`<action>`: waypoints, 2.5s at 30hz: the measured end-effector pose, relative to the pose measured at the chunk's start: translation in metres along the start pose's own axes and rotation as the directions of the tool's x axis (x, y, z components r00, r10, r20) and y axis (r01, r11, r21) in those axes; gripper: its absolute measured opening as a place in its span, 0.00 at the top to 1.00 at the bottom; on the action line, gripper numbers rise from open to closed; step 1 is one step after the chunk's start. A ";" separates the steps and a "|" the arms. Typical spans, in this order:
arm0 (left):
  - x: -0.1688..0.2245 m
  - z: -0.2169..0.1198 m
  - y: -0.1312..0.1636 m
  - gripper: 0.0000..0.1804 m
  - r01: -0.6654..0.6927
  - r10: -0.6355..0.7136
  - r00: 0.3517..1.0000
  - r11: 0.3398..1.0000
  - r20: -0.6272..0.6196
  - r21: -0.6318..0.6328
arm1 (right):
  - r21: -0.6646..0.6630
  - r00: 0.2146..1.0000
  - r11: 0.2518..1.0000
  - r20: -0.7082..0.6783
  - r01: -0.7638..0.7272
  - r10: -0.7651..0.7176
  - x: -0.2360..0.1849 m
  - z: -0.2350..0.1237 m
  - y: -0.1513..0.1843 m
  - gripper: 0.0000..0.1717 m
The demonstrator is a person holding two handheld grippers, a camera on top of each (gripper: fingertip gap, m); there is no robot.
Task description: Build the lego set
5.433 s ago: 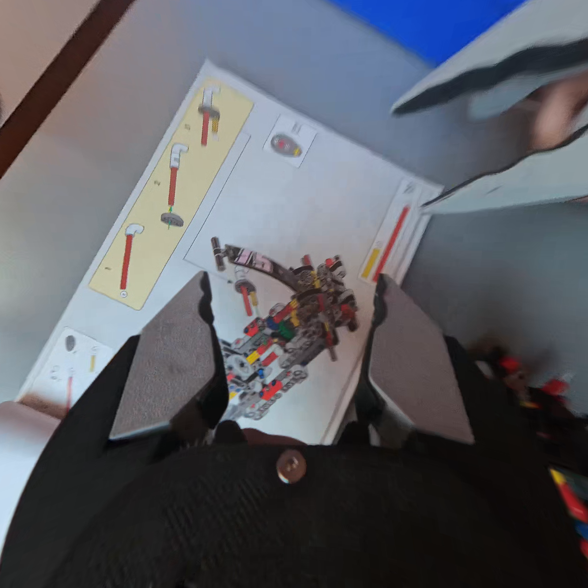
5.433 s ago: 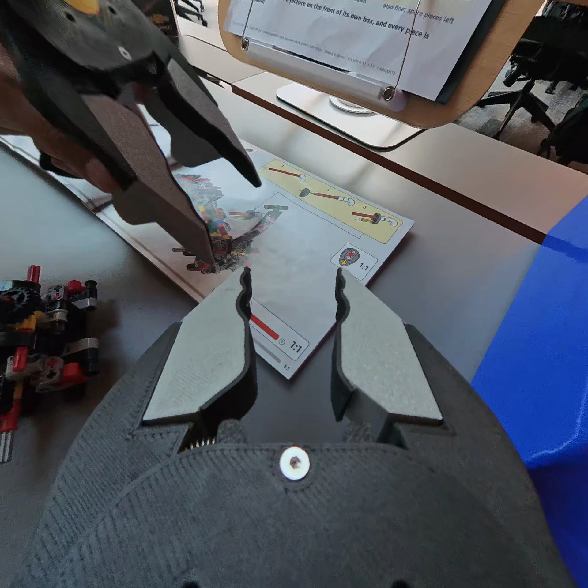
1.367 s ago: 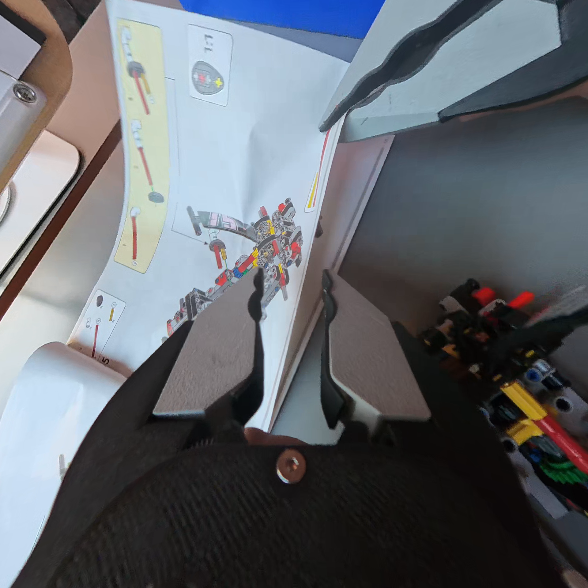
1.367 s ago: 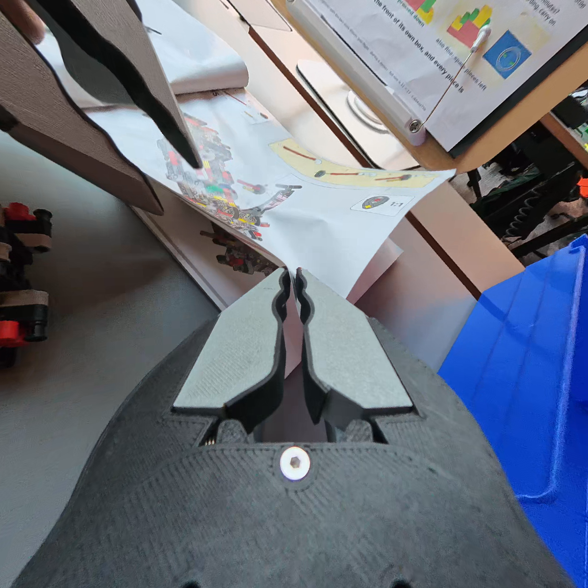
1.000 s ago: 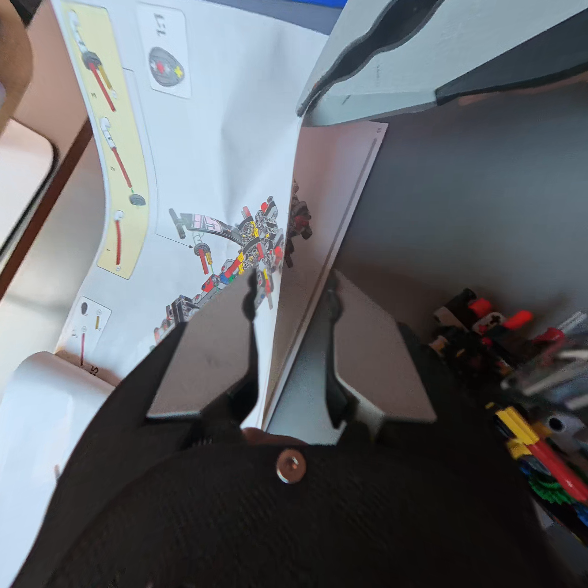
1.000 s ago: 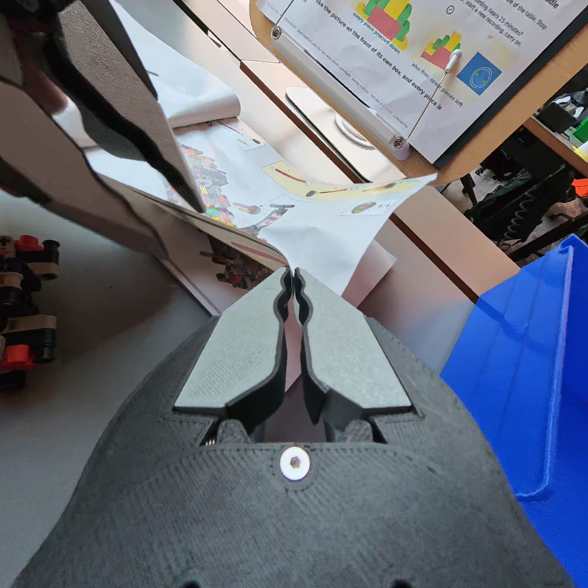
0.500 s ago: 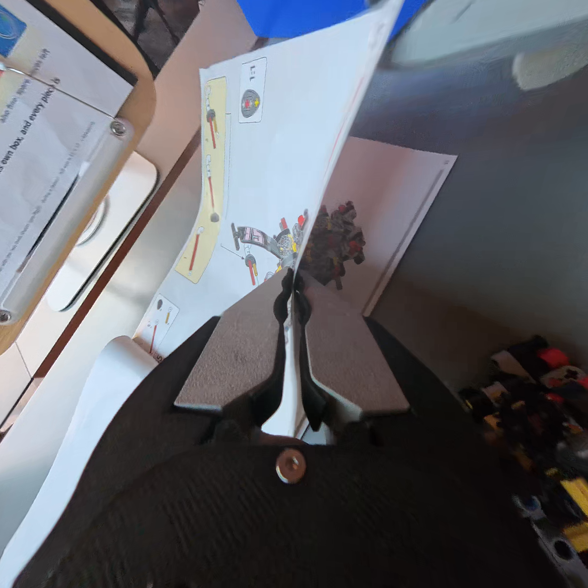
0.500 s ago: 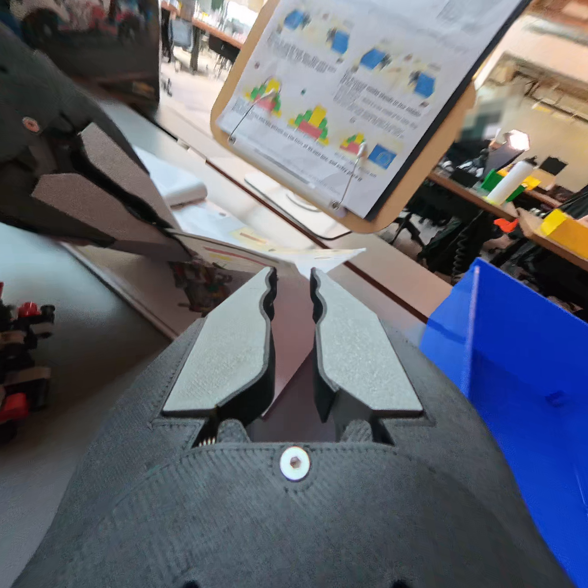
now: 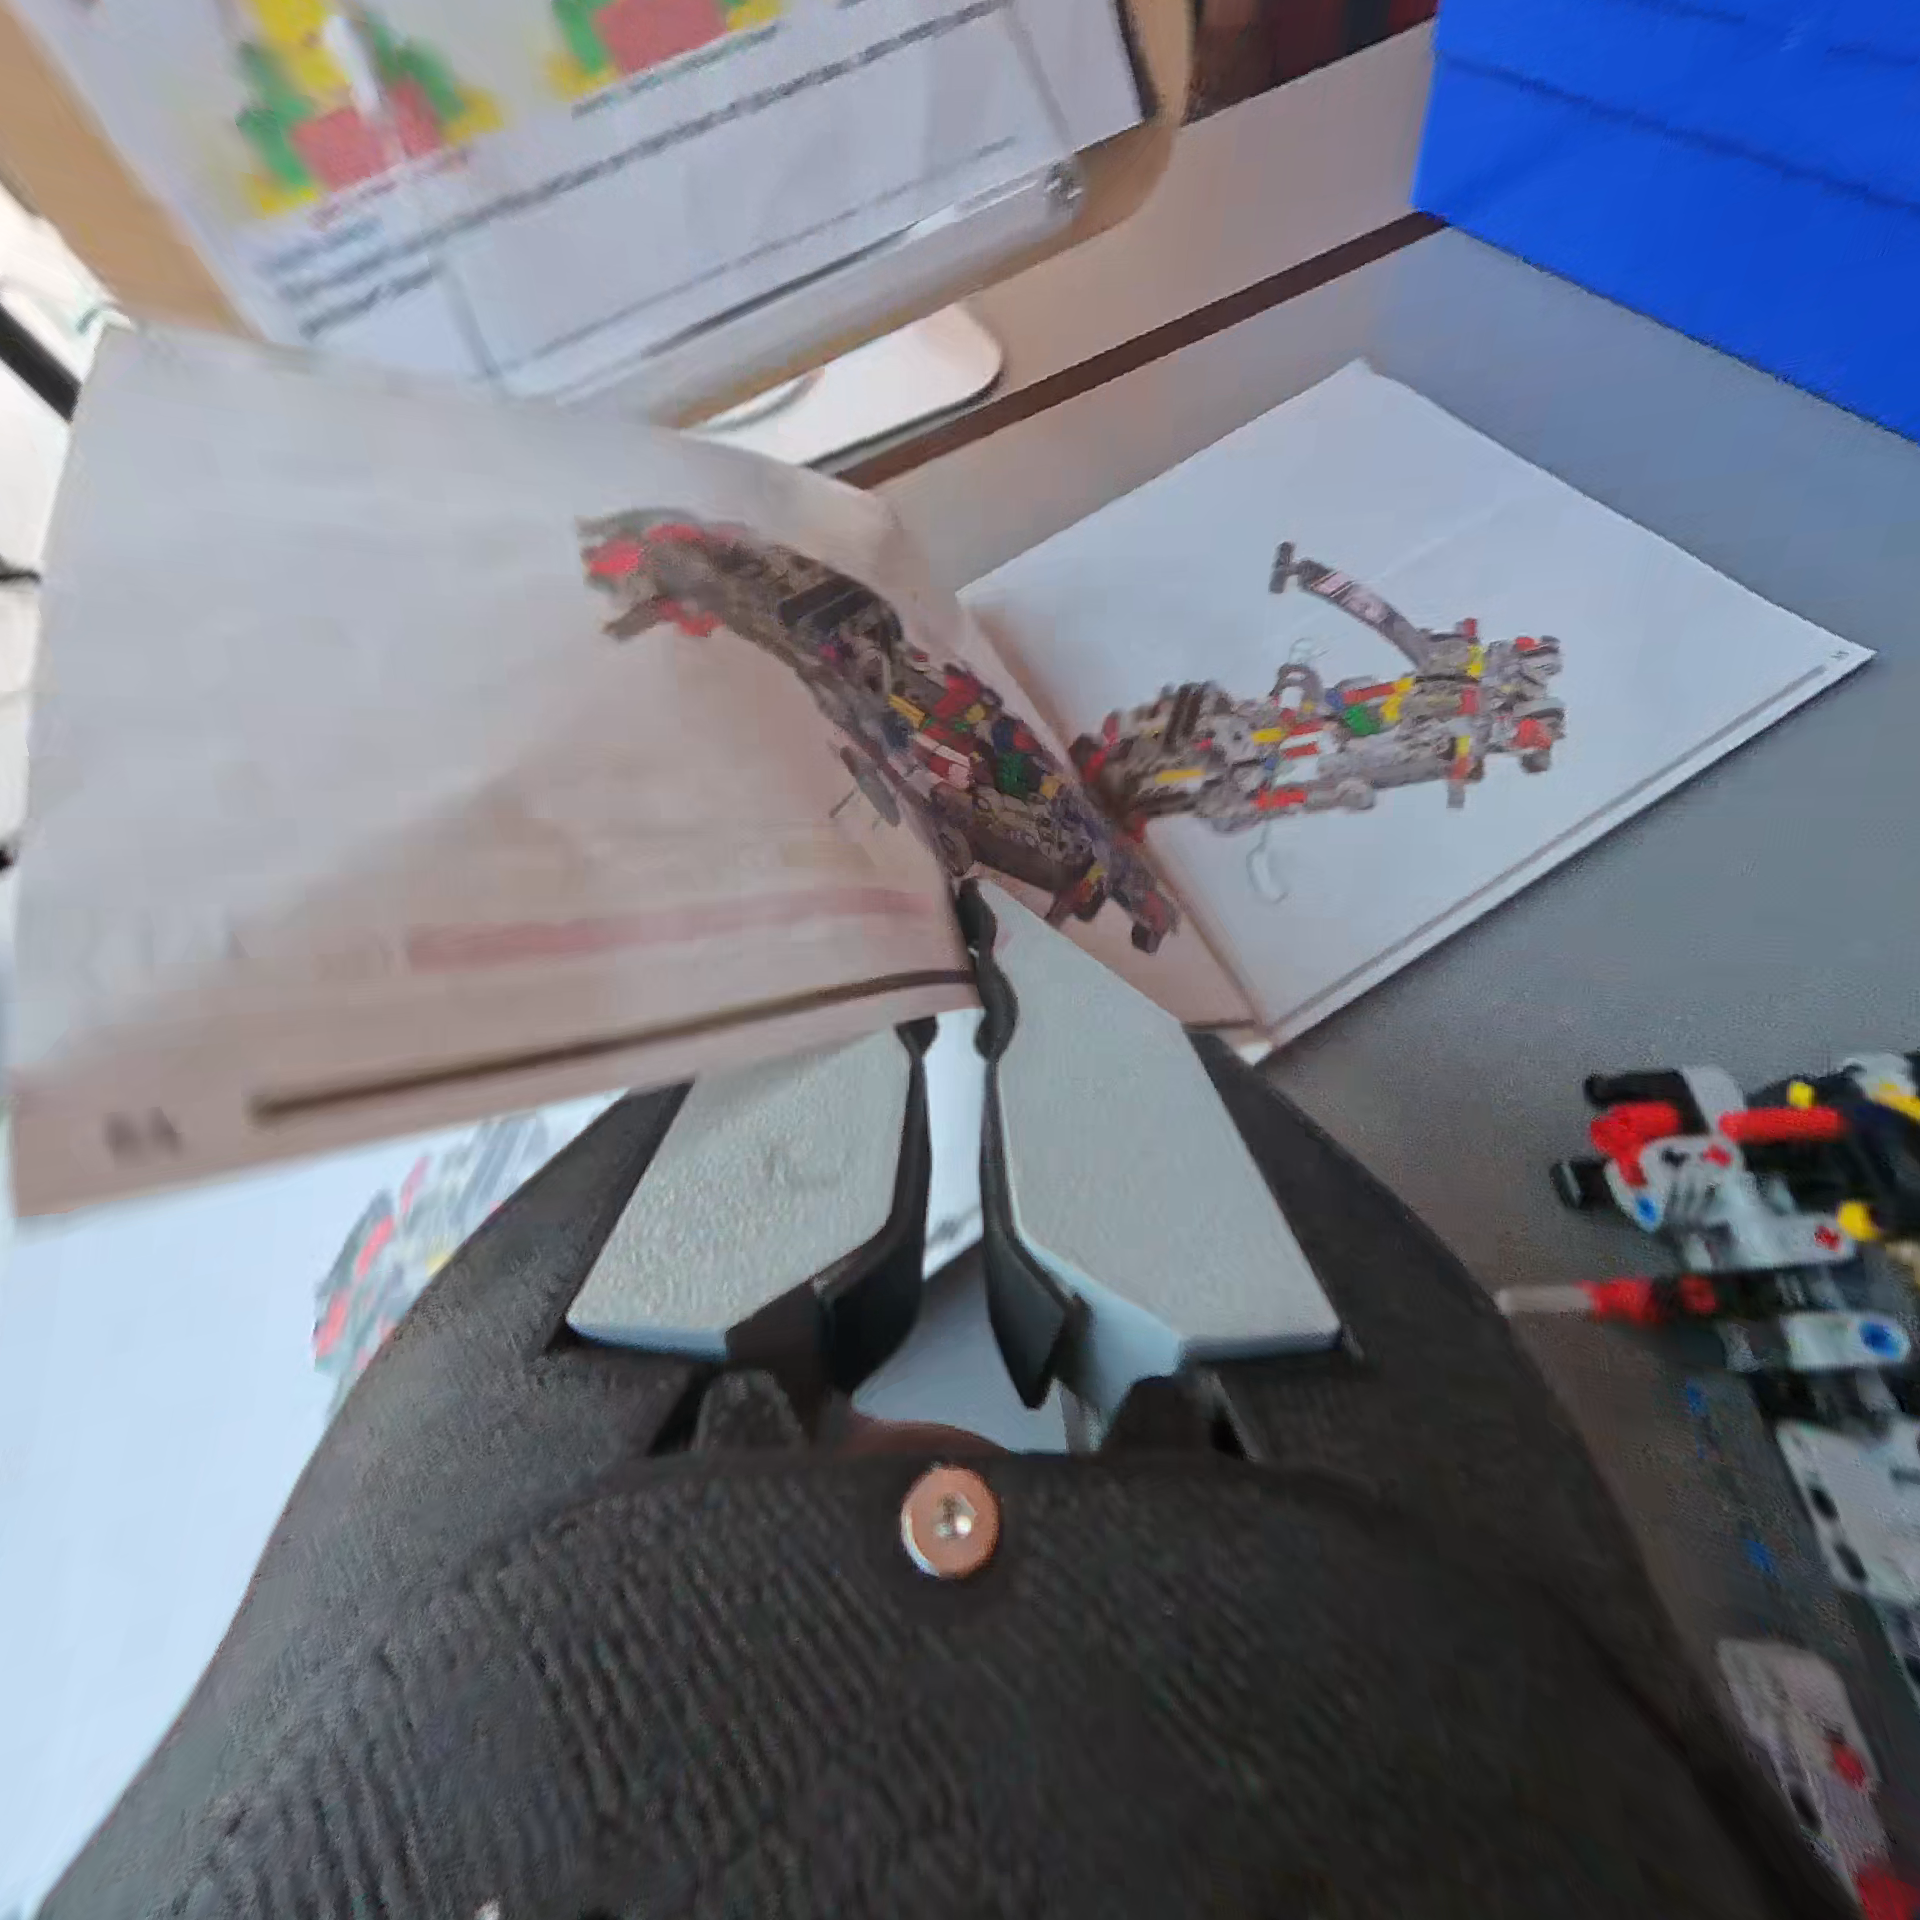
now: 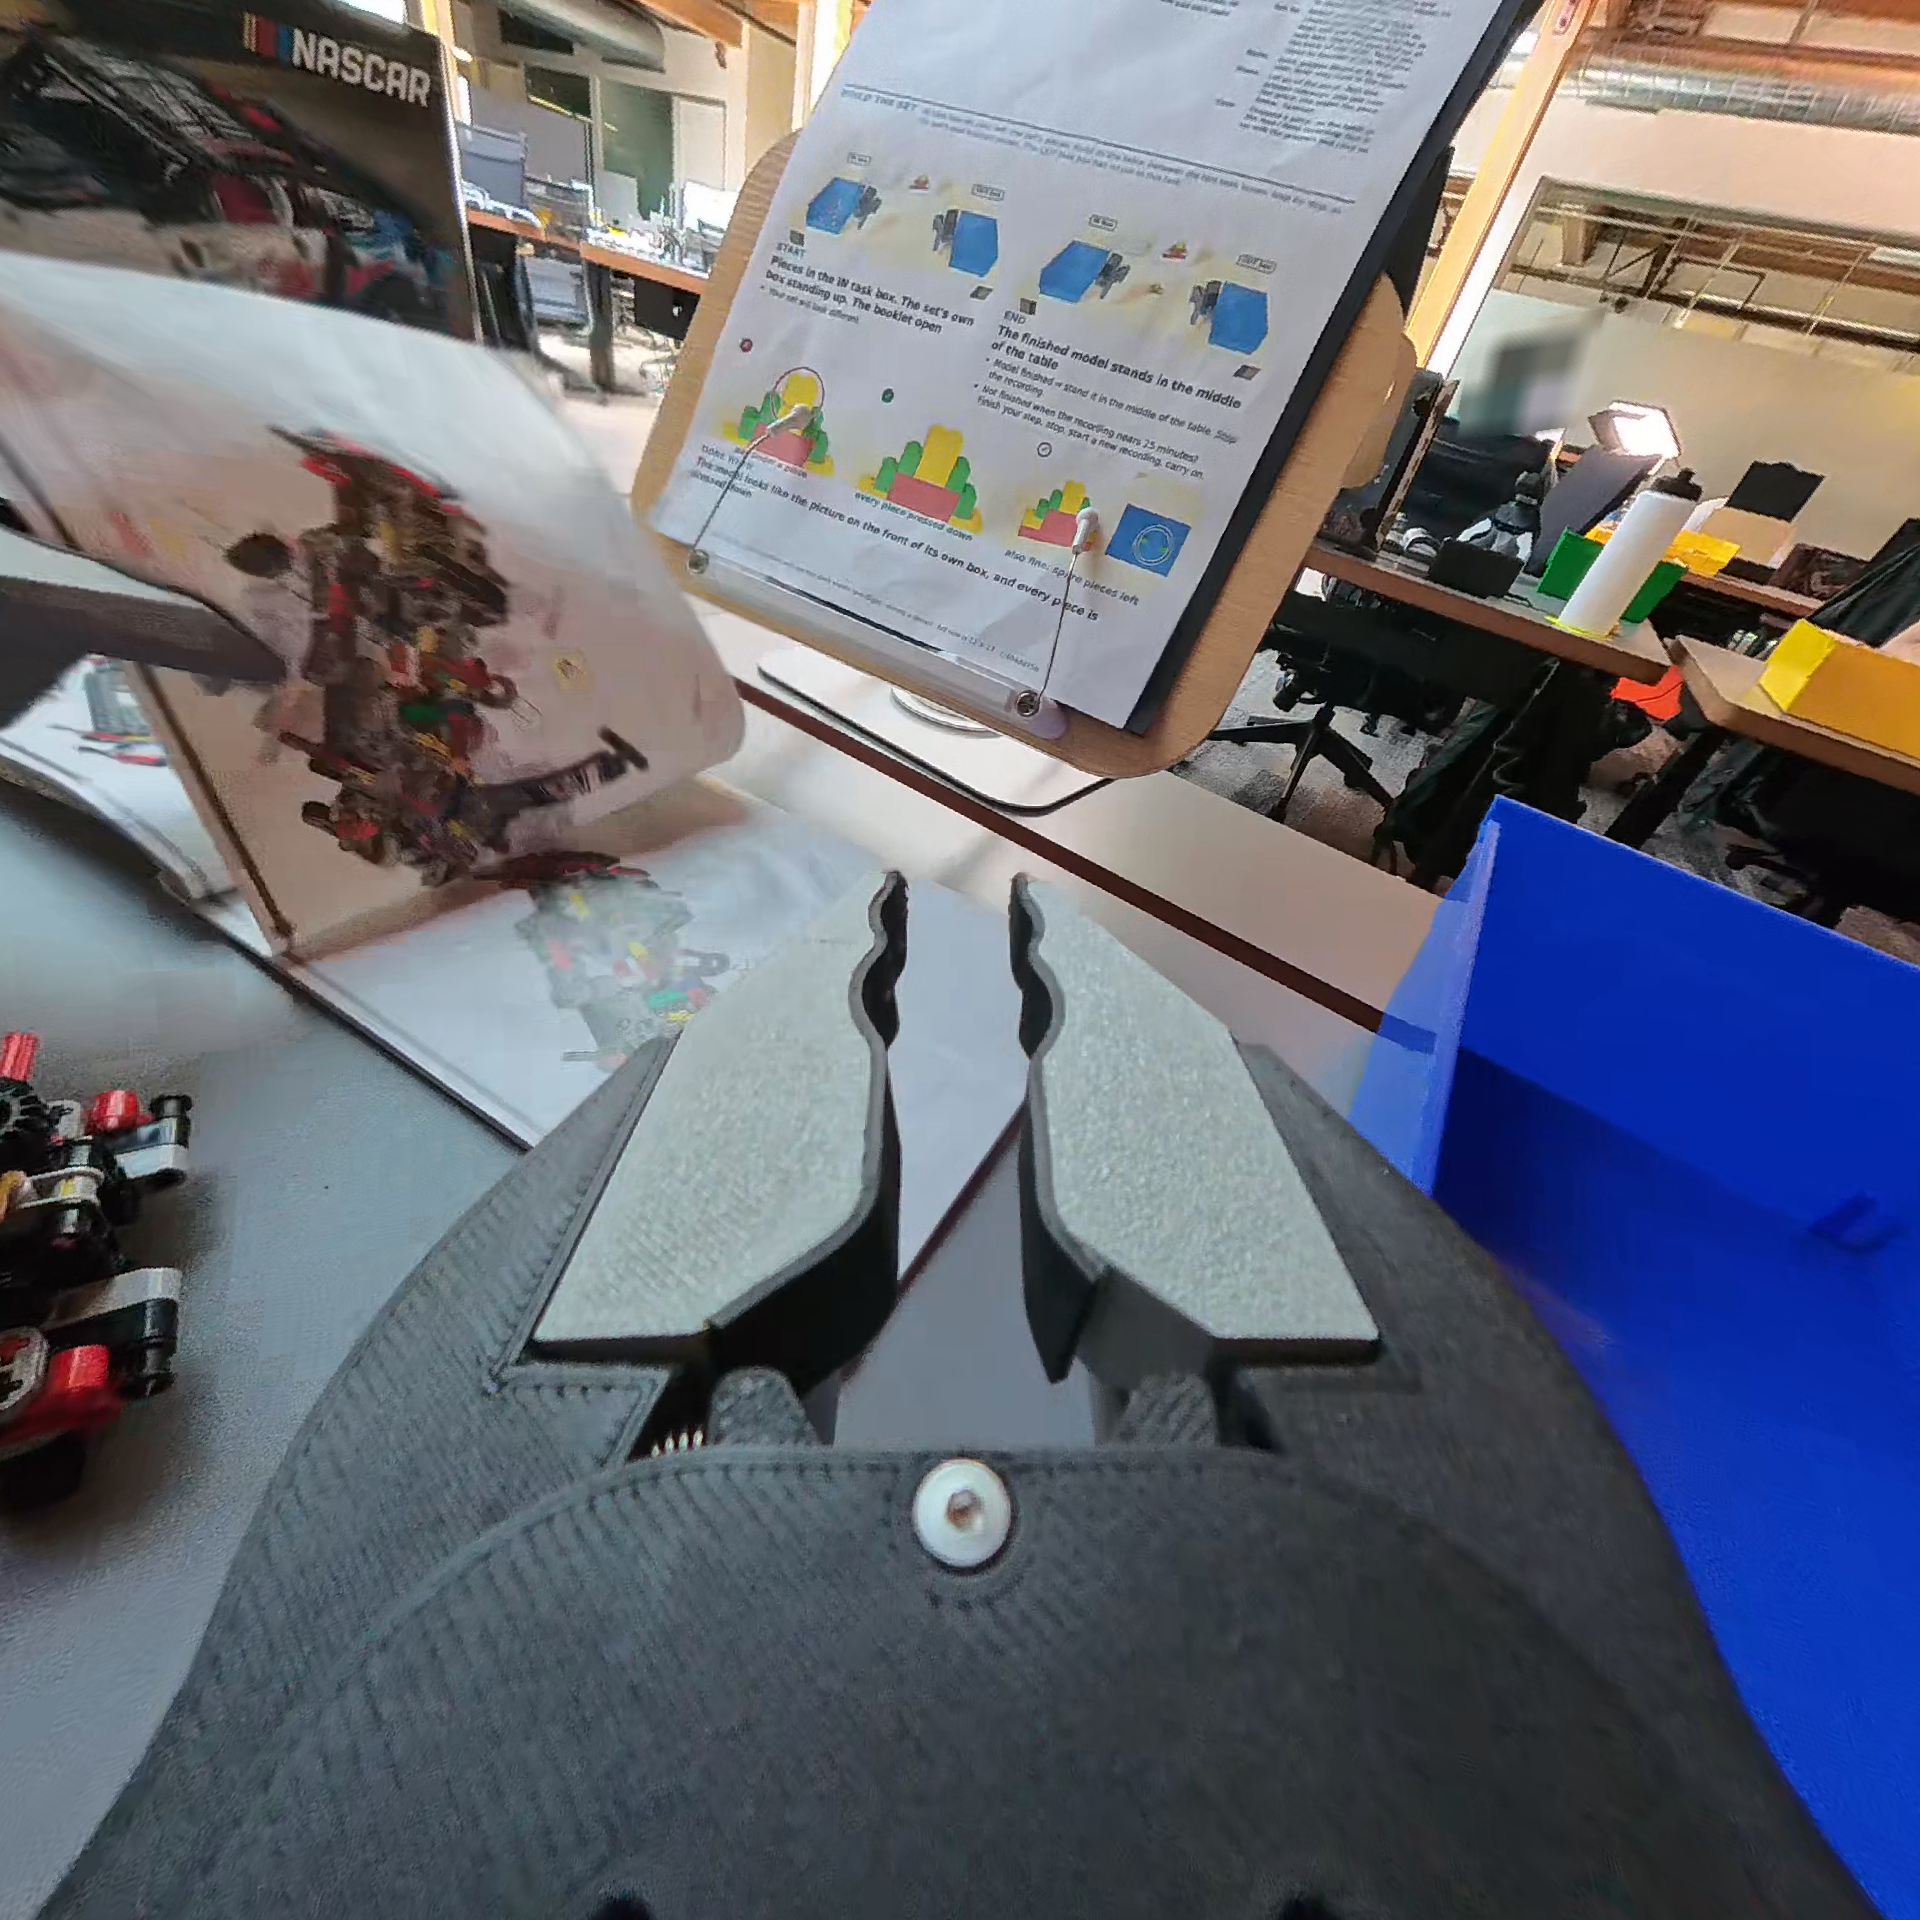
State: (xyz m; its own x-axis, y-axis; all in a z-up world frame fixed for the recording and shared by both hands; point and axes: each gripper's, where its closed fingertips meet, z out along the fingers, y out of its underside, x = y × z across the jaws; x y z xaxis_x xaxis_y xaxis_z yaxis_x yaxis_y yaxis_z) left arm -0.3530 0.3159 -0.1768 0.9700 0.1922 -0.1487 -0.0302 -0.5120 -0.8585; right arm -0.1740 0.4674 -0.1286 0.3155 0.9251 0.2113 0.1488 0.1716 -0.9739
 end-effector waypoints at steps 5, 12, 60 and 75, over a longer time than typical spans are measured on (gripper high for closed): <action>-0.041 -0.033 0.047 0.99 0.250 -0.249 0.968 0.968 0.035 -0.030 | -0.027 0.999 1.000 0.031 0.014 -0.013 -0.008 0.004 0.005 0.91; -0.109 -0.071 0.096 0.82 0.631 -0.630 0.776 0.774 0.040 -0.053 | -0.045 0.999 0.999 0.044 0.024 -0.022 -0.011 0.003 0.009 0.91; -0.096 -0.029 0.105 0.99 -0.078 0.068 0.996 0.976 -0.058 -0.202 | -0.356 0.956 0.891 0.177 0.282 -0.232 -0.052 0.030 0.076 0.99; -0.114 -0.034 0.104 0.90 -0.023 0.019 0.999 0.984 -0.028 -0.178 | -0.328 0.972 0.918 0.143 0.224 -0.186 -0.052 0.041 0.066 1.00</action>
State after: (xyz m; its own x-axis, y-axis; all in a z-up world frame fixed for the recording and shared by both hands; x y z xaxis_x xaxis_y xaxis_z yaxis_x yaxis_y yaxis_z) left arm -0.4581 0.2124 -0.2322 0.9756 0.1591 -0.1512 -0.0096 -0.6572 -0.7536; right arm -0.2191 0.4444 -0.2074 0.1453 0.9158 0.3744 0.5149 0.2531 -0.8190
